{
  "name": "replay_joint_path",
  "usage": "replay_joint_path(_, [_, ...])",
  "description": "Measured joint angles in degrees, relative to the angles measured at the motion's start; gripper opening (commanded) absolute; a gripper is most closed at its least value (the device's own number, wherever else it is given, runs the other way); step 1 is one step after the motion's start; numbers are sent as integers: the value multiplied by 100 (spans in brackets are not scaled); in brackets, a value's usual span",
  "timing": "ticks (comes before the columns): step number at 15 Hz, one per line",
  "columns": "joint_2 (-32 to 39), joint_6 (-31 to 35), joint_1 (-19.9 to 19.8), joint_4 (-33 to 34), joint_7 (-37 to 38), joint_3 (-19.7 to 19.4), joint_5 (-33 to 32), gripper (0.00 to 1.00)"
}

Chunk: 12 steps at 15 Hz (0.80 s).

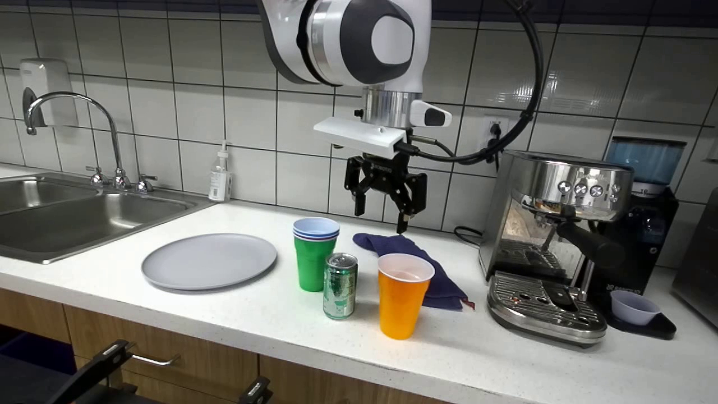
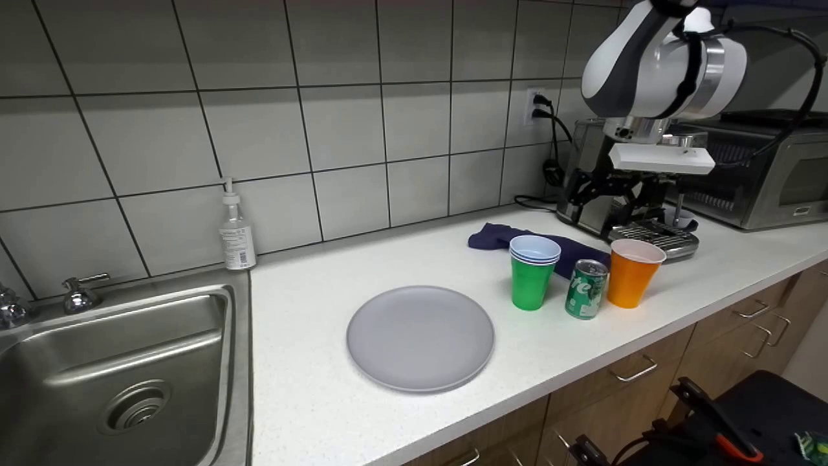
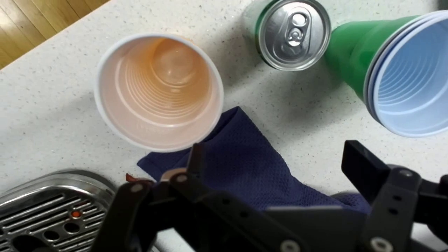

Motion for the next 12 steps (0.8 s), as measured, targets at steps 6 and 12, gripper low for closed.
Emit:
replay_joint_path(6, [399,3,-37,178,0,-38,0,100])
replay_joint_path(12, [696,5,-82,297,0,-41,-18,100])
